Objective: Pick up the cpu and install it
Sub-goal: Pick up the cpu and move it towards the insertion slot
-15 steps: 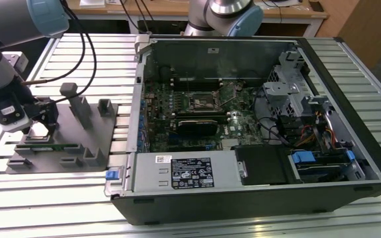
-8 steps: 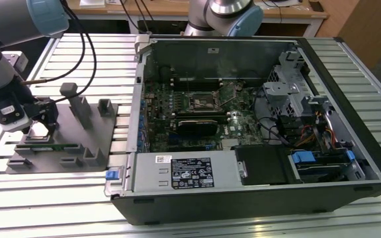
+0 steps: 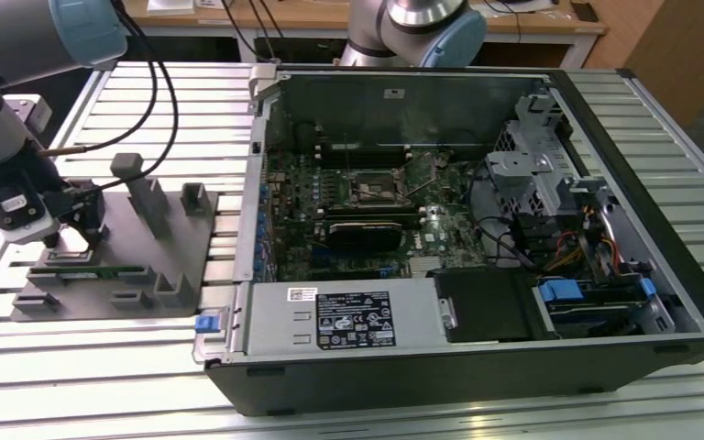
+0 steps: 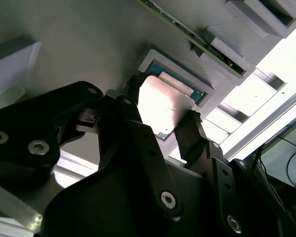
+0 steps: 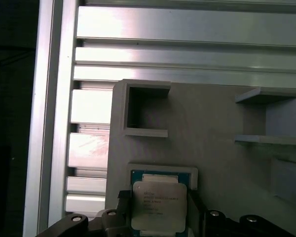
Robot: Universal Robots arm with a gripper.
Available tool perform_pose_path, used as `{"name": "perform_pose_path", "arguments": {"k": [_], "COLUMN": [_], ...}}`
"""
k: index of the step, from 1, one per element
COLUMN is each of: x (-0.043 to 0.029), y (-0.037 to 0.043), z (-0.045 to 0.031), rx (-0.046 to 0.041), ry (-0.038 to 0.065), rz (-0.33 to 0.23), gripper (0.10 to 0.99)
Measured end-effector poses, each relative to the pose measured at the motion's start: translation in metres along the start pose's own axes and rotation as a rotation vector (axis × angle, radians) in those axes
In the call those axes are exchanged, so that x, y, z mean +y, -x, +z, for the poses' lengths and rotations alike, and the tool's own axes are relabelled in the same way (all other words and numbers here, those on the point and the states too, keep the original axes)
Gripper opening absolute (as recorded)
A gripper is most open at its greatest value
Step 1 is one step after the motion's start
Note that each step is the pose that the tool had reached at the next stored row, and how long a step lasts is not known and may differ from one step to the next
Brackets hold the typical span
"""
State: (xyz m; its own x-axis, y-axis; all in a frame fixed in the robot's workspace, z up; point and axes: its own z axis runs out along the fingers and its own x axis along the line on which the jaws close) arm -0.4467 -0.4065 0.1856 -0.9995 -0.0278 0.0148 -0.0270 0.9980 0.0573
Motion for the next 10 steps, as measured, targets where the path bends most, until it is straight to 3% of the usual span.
{"name": "perform_pose_path", "arguments": {"k": [6,10], "x": [0.0001,0.0003], "y": [0.0001,0.0], "z": [-0.0005,-0.0047], "rx": [-0.0005,-0.0003], "ry": [0.0,0.0], "rz": [0.0,0.0], "gripper": [0.529,0.529]}}
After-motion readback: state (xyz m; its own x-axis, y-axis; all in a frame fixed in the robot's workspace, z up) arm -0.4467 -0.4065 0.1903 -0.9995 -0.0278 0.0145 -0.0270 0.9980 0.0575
